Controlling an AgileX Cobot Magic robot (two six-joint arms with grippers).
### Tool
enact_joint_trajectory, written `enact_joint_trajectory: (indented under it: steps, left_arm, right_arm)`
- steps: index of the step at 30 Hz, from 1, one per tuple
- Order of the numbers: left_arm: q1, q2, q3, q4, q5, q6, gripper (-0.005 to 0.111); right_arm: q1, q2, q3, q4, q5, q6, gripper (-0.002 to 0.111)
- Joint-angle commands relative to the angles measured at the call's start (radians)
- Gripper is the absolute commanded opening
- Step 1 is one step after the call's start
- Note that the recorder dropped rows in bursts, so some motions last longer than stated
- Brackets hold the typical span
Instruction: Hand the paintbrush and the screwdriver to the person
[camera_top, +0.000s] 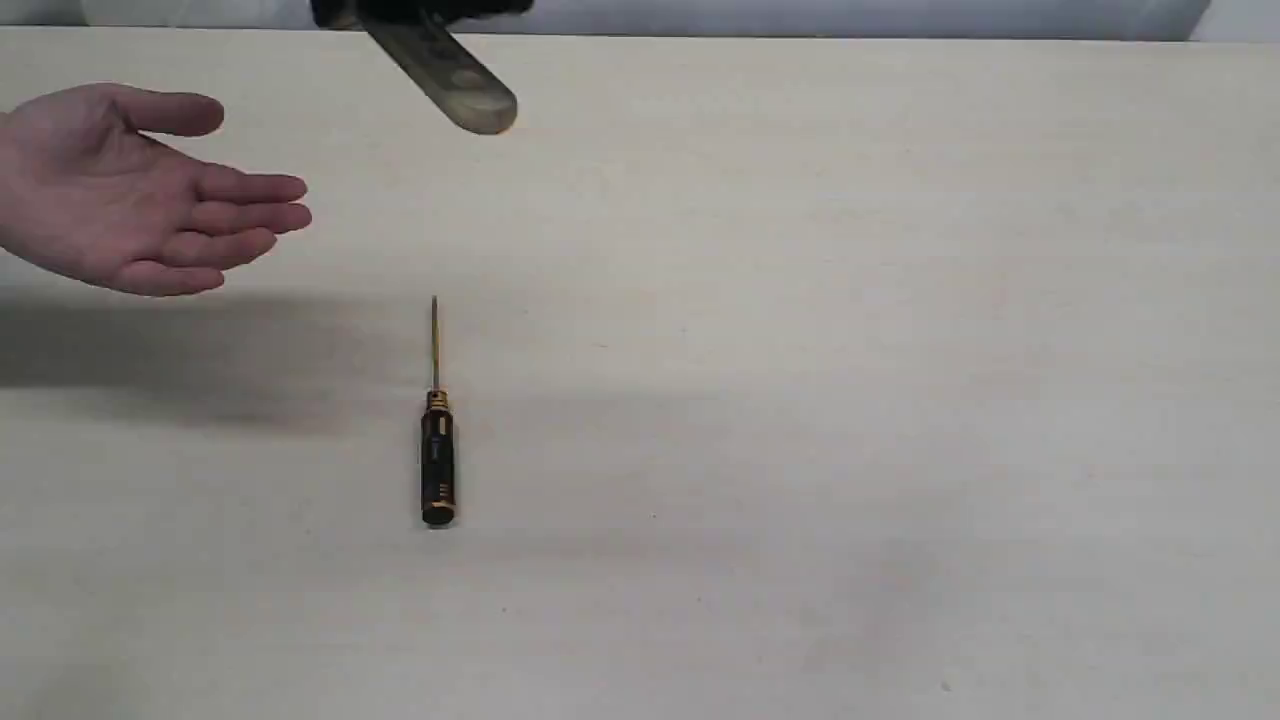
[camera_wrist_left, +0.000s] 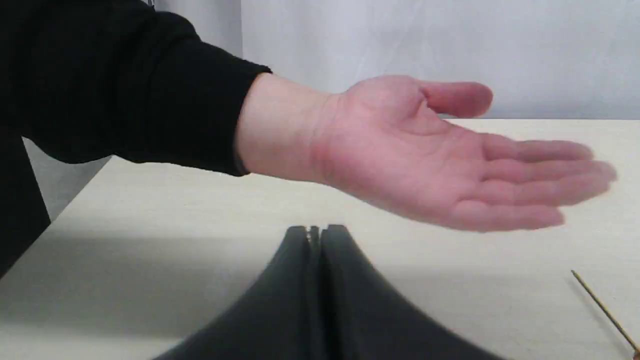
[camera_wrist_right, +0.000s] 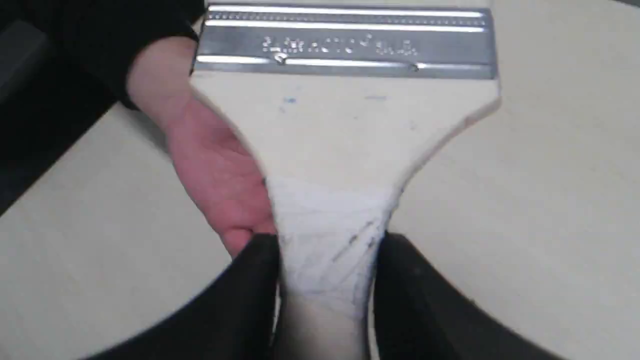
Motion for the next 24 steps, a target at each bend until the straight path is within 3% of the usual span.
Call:
enact_joint_trajectory:
  steps: [1, 7, 9, 13, 15, 19, 24]
  left_arm:
    - [-0.006, -0.002, 0.002, -0.005, -0.01, -0.002, 0.0]
    - [-0.006, -0.002, 0.002, -0.005, -0.01, -0.002, 0.0]
    - [-0.006, -0.002, 0.002, -0.005, -0.01, -0.002, 0.0]
    - [-0.006, -0.002, 0.002, -0.002, -0.011, -0.002, 0.0]
    - [-0.006, -0.002, 0.002, -0.002, -0.011, -0.002, 0.0]
    - [-0.006, -0.002, 0.002, -0.002, -0.011, -0.002, 0.0]
    - [-0.006, -0.002, 0.002, -0.002, -0.011, -0.002, 0.0]
  right_arm:
    - [0.003, 0.068, -0.056, 0.117, -0.014, -0.139, 0.005]
    - [0.067, 0.209, -0.131, 0.14, -0.053, -0.28, 0.009]
    - [0.094, 0.239, -0.138, 0.14, -0.087, -0.333, 0.019]
    - [0.114, 0.266, -0.14, 0.14, -0.101, -0.368, 0.051]
    - [0.114, 0.262, -0.14, 0.131, -0.1, -0.368, 0.059]
    - [0.095, 0.201, -0.14, 0.081, -0.059, -0.321, 0.054]
    - [0.052, 0.079, -0.14, -0.135, 0.101, -0.173, 0.041]
